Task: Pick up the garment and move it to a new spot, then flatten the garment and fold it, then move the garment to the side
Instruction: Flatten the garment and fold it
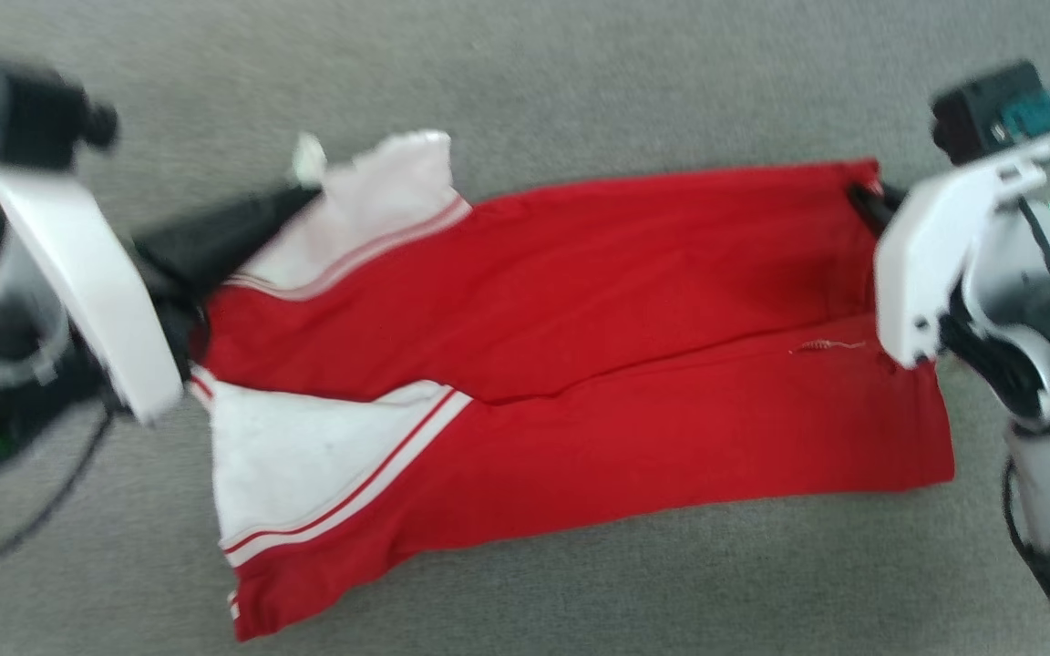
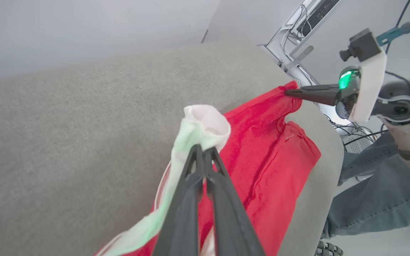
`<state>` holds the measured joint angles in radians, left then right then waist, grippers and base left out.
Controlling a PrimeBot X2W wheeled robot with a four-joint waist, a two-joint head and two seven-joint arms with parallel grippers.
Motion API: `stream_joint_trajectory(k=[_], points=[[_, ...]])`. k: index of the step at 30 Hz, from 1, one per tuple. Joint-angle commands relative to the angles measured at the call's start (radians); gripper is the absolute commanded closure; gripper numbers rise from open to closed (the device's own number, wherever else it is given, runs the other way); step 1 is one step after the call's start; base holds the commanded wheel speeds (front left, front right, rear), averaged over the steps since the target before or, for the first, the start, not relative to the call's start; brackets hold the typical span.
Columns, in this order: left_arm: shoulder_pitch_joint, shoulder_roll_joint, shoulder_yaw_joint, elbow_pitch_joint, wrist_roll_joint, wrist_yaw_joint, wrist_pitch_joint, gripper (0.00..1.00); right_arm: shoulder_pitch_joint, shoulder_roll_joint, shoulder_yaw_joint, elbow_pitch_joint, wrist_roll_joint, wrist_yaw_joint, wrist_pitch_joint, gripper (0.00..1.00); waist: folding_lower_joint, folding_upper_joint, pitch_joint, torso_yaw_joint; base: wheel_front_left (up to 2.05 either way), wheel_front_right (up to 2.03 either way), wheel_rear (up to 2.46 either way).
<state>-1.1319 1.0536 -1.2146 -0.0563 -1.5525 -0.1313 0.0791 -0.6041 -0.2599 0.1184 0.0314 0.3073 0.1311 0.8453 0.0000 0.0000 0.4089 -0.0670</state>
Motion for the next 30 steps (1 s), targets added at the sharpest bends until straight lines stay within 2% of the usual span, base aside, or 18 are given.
stream_joint_trajectory(k=[1,7,13,16,20,23,30], points=[[0.033,0.013,-0.01,-0.026,0.017,0.001,-0.021,1.0,0.041,-0.013,-0.008,-0.023,0.009,-0.001,0.007,1.0,0.0,0.0,-0.061,0.047,0.0,0.0,0.0],[0.208,0.071,-0.047,-0.166,0.06,0.002,-0.151,1.0,0.252,-0.056,-0.081,-0.152,0.046,-0.001,0.035,1.0,0.0,0.0,-0.13,0.087,0.0,0.0,0.0],[0.392,0.102,-0.061,-0.195,0.071,0.002,-0.284,1.0,0.43,-0.034,-0.163,-0.243,0.068,-0.001,0.044,1.0,0.0,0.0,-0.152,0.106,0.0,0.0,0.0],[0.469,0.079,-0.062,-0.181,0.062,0.002,-0.319,1.0,0.49,-0.029,-0.196,-0.252,0.052,-0.001,0.032,1.0,0.0,0.0,-0.152,0.111,0.0,0.0,0.0],[0.53,0.012,-0.064,-0.1,0.092,0.002,-0.334,1.0,0.524,0.017,-0.246,-0.227,0.06,-0.001,0.0,1.0,0.0,0.0,-0.141,0.122,0.0,0.0,0.0],[0.548,-0.047,-0.062,-0.031,0.075,0.002,-0.339,1.0,0.508,0.039,-0.257,-0.175,0.058,-0.001,-0.028,1.0,0.0,0.0,-0.131,0.12,0.0,0.0,0.0],[0.564,-0.116,-0.064,0.085,0.094,0.002,-0.344,1.0,0.447,0.067,-0.237,-0.061,0.042,-0.001,-0.091,1.0,0.0,0.0,-0.114,0.106,0.0,0.0,0.0]])
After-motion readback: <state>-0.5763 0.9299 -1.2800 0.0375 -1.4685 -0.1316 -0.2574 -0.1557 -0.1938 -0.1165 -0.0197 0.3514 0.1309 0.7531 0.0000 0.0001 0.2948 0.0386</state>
